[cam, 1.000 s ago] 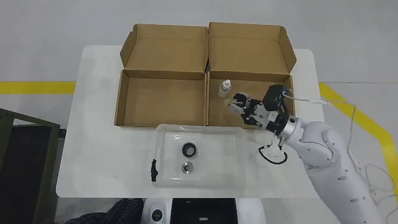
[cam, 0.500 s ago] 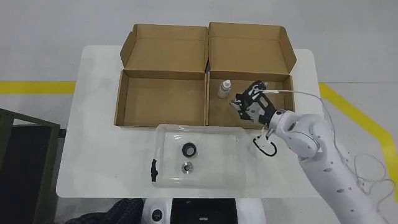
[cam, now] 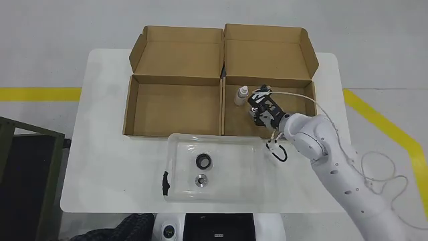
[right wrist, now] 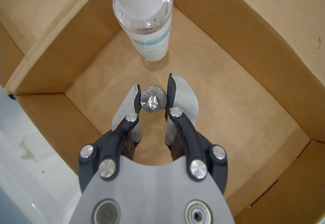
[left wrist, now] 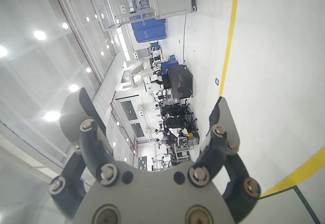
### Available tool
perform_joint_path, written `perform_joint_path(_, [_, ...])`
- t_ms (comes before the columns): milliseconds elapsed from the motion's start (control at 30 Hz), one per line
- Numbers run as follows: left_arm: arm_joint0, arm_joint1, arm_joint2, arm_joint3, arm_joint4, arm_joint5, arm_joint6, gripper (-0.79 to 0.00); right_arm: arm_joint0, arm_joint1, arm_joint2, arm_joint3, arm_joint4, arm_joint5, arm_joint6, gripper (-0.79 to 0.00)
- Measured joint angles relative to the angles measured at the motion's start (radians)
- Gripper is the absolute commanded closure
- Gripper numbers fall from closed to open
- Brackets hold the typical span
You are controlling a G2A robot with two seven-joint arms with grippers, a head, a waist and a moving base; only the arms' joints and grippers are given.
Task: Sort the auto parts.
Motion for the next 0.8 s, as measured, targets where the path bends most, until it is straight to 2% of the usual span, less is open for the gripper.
perform_joint_path(100, [0.0, 0.0, 0.0, 0.0, 0.0, 0.0, 0.0, -0.785, 0.011, -0.006, -0.017, 0.013, -0.009, 0.01, 0.001, -0.32])
perform_joint_path(133, [0.0, 0.0, 0.0, 0.0, 0.0, 0.0, 0.0, -0.785, 0.014, -0.008, -0.021, 0.017, -0.011, 0.014, 0.001, -0.357])
perform_joint_path(200, [0.0, 0.0, 0.0, 0.0, 0.0, 0.0, 0.0, -0.785, 0.018, -0.01, -0.026, 0.021, -0.012, 0.017, 0.0, -0.505])
perform_joint_path(267, [0.0, 0.0, 0.0, 0.0, 0.0, 0.0, 0.0, -0.785, 0.019, -0.013, -0.028, 0.021, -0.014, 0.02, -0.002, -0.579])
perform_joint_path(500, [0.0, 0.0, 0.0, 0.0, 0.0, 0.0, 0.0, -0.785, -0.017, -0.008, 0.008, -0.058, -0.042, 0.044, -0.018, -0.613])
perform_joint_path(800, [0.0, 0.0, 0.0, 0.0, 0.0, 0.0, 0.0, -0.785, -0.166, 0.018, 0.13, -0.29, -0.042, 0.004, -0.052, -0.646])
